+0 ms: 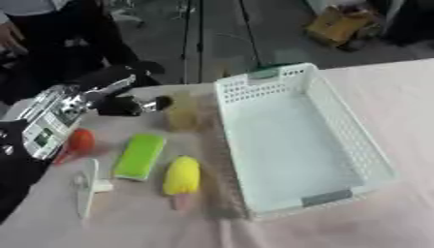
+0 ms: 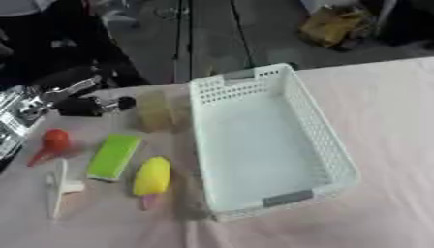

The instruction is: Pick up objects on the table and place them in the box.

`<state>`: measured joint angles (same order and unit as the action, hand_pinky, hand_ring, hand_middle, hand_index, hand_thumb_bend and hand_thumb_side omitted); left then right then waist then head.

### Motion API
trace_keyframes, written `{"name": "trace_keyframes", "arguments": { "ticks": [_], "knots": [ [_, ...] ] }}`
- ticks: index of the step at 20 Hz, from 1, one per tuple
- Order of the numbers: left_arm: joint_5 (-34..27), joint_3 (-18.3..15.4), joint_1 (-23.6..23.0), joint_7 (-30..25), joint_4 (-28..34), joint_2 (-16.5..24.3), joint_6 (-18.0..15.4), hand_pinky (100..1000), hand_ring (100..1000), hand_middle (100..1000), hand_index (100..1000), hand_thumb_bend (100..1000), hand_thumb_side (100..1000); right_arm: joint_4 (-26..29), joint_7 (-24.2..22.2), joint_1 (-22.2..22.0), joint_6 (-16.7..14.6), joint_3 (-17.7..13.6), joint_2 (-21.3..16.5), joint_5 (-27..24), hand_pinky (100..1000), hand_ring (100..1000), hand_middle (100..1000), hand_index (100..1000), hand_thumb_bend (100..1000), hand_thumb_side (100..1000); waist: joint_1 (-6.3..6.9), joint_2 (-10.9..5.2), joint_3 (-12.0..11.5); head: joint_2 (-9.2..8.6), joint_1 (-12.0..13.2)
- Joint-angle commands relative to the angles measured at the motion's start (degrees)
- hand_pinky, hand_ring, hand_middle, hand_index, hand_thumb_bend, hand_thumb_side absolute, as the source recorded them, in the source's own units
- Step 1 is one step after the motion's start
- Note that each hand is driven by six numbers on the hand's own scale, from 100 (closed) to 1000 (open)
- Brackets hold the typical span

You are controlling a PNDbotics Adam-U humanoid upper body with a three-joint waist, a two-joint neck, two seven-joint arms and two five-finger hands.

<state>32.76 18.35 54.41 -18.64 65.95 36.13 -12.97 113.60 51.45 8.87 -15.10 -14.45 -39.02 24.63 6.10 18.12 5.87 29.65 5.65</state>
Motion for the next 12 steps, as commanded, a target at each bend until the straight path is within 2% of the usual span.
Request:
{"name": "trace_keyframes", "arguments": {
  "ticks": [1,12],
  "knots": [
    [1.3,-1.8,1.8,-2.3,-1.3,0.8,-1.5,1000,1000,1000,1000,639,1000,1.0,0.5,0.6,-0.4,-0.2,-0.7,-0.3,846,858,751,755,100,1000,-0.24,-0.73,0.3,-0.98,0.5],
    [4.1,-3.9,2.6,-5.8,-5.0,-0.3,-2.6,1000,1000,1000,1000,644,1000,1.0,0.5,1.5,-0.5,0.4,0.0,-0.2,845,858,748,748,100,1000,0.10,0.45,1.9,-1.78,2.1]
  ]
}}
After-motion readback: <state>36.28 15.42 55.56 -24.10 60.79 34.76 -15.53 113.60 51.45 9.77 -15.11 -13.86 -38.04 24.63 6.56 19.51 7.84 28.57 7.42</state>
